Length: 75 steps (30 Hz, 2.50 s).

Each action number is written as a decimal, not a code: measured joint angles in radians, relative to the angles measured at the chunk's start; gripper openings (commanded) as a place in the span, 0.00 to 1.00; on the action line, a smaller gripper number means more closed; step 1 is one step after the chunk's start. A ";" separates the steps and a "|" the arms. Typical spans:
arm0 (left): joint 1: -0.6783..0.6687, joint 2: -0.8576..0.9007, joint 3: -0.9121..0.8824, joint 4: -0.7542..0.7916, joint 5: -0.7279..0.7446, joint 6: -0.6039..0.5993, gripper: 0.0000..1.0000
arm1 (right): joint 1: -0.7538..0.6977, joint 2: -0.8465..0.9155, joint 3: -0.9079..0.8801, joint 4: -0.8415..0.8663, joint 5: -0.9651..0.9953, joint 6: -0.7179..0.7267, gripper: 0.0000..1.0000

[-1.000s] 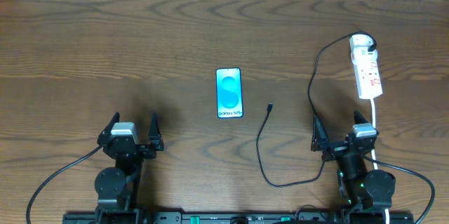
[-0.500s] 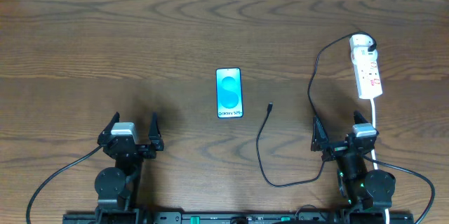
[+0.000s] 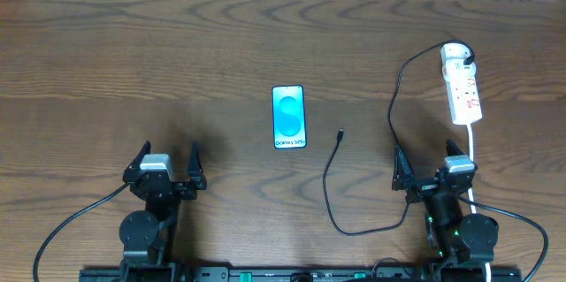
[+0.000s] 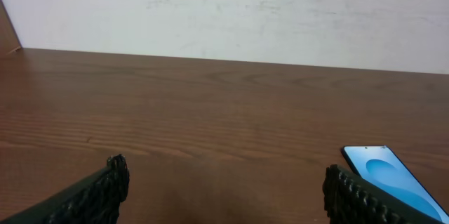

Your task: Plug charger to phone and switch on socket

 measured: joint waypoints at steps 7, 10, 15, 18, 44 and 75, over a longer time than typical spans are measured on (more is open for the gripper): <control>0.000 0.000 0.000 0.000 0.000 0.000 0.90 | 0.000 0.000 0.000 0.000 0.000 0.000 0.99; 0.000 0.000 0.000 0.000 0.000 0.000 0.90 | 0.000 0.000 0.000 0.002 0.000 0.000 0.99; 0.000 0.000 0.000 0.000 0.000 0.000 0.90 | 0.000 0.003 0.000 0.119 -0.128 0.179 0.99; 0.000 0.000 0.000 0.000 0.000 0.000 0.90 | 0.000 0.004 -0.001 0.151 -0.243 0.359 0.99; 0.000 0.000 0.000 0.000 -0.003 0.000 0.90 | 0.000 0.005 0.000 0.040 -0.162 0.613 0.99; 0.000 0.000 0.000 0.038 0.204 -0.003 0.90 | 0.000 0.018 0.000 0.082 0.021 0.026 0.99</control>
